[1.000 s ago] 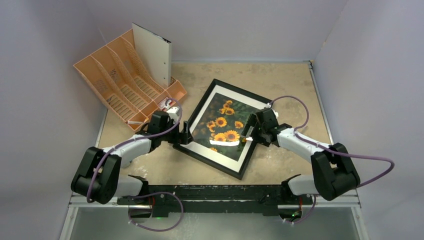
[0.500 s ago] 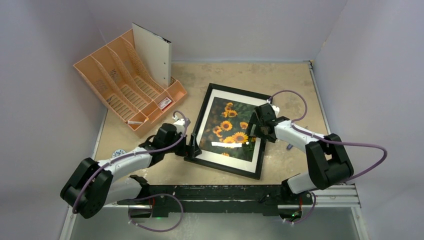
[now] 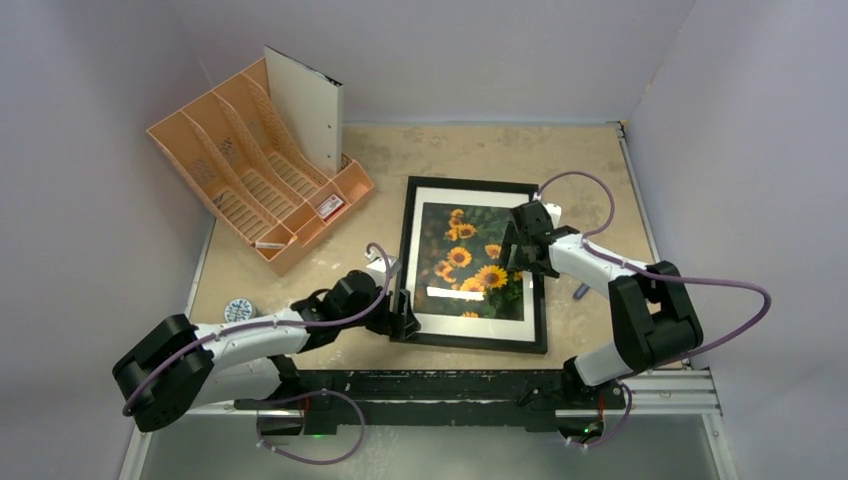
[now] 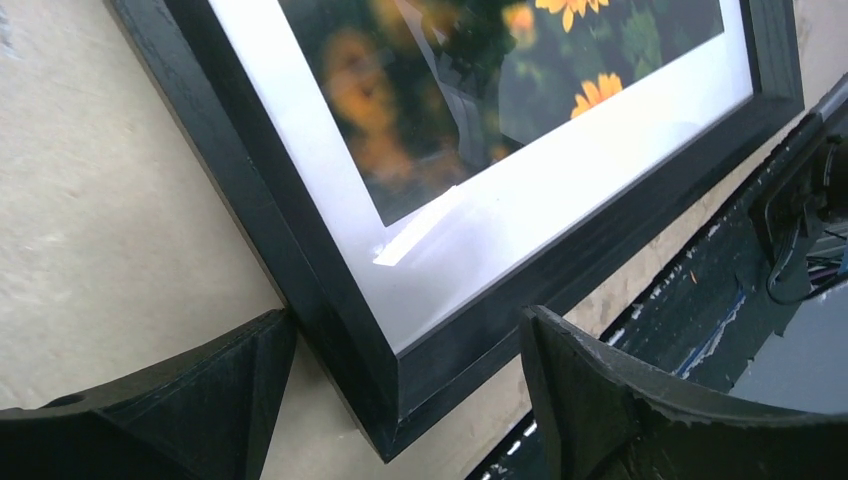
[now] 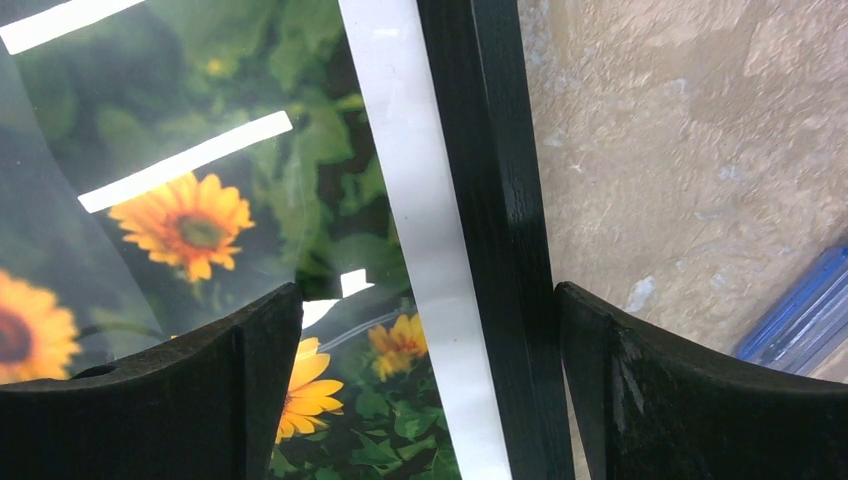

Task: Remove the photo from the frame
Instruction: Adjust the photo frame at the center of the board.

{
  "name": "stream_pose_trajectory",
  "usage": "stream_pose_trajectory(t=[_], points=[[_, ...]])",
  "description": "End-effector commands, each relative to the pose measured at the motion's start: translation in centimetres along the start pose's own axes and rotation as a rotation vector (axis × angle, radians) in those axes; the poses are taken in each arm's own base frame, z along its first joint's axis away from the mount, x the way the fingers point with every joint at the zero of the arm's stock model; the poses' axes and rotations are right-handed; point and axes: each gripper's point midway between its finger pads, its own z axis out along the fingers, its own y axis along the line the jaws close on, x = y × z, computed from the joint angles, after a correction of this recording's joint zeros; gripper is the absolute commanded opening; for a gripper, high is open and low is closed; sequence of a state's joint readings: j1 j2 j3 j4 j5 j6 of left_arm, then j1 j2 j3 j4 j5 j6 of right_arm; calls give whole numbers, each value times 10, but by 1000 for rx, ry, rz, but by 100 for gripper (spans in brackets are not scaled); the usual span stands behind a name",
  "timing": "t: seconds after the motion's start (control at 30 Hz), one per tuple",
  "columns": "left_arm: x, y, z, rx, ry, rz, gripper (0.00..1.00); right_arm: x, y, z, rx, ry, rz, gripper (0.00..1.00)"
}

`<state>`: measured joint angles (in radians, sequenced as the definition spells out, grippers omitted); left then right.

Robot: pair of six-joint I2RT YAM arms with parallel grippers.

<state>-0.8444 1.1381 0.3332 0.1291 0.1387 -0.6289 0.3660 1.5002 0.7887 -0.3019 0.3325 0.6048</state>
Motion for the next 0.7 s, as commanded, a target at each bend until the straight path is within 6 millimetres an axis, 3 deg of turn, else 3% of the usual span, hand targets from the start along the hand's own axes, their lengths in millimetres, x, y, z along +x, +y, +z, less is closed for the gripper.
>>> stream_pose_trajectory(t=[0.0, 0.2, 0.3, 0.5, 0.67], points=[[21, -23, -1, 51, 43, -33, 84, -11, 9, -4, -34, -11, -16, 95], [32, -33, -1, 49, 72, -6, 84, -17, 1, -4, -23, -23, -33, 95], [37, -27, -1, -18, 77, 14, 84, -24, -4, -5, 8, -22, -36, 95], [21, -15, -9, -141, 41, 52, 87, -38, -8, -15, 32, -57, -45, 96], [-6, -14, -25, -212, -26, 79, 92, -49, -7, -32, 5, -101, -33, 97]])
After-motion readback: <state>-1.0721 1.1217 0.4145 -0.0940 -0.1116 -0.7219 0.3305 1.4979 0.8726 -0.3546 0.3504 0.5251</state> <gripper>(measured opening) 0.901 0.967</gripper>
